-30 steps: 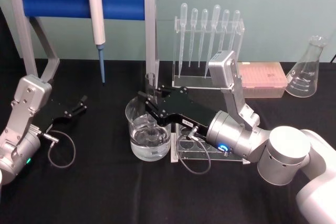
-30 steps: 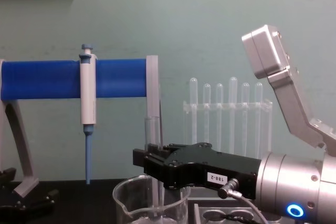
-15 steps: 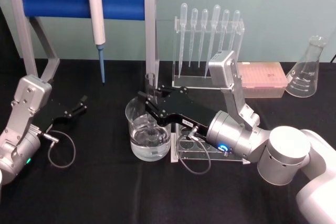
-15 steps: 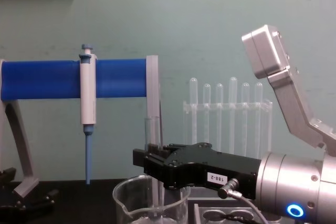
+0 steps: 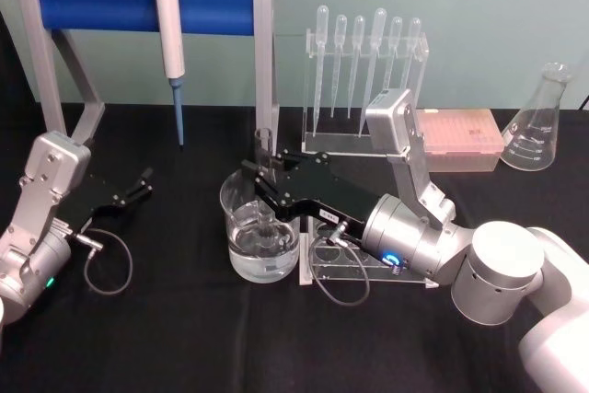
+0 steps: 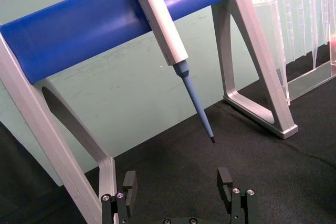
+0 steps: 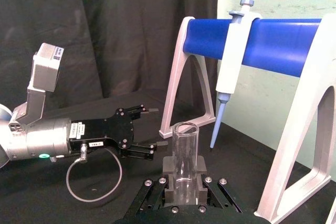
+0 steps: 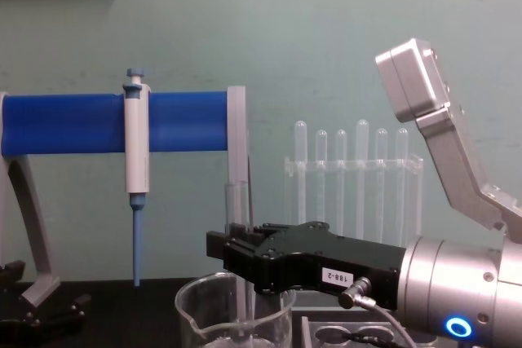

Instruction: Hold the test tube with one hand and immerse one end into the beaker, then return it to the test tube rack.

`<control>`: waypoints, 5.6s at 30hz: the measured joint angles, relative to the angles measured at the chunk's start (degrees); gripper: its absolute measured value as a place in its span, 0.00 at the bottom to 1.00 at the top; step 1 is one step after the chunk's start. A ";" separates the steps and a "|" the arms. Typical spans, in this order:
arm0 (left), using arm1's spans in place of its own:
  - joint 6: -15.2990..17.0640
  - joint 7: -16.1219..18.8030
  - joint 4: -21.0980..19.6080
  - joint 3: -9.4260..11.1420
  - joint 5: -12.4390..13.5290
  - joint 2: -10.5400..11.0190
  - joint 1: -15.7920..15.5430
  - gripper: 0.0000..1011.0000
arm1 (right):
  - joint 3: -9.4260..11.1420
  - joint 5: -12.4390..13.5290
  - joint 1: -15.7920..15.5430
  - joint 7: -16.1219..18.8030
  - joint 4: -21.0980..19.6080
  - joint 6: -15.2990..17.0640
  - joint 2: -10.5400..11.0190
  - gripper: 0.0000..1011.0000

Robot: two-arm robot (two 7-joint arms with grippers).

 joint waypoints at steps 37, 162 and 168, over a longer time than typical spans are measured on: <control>0.00 0.00 0.00 0.00 0.00 0.00 0.00 0.99 | 0.00 0.00 0.00 0.00 0.00 0.00 0.00 0.22; 0.00 0.00 0.00 0.00 0.00 0.00 0.00 0.99 | 0.00 0.00 0.00 0.00 0.00 0.00 0.00 0.22; 0.00 0.00 0.00 0.00 0.00 0.00 0.00 0.99 | 0.00 0.00 0.00 0.00 0.00 0.00 0.00 0.22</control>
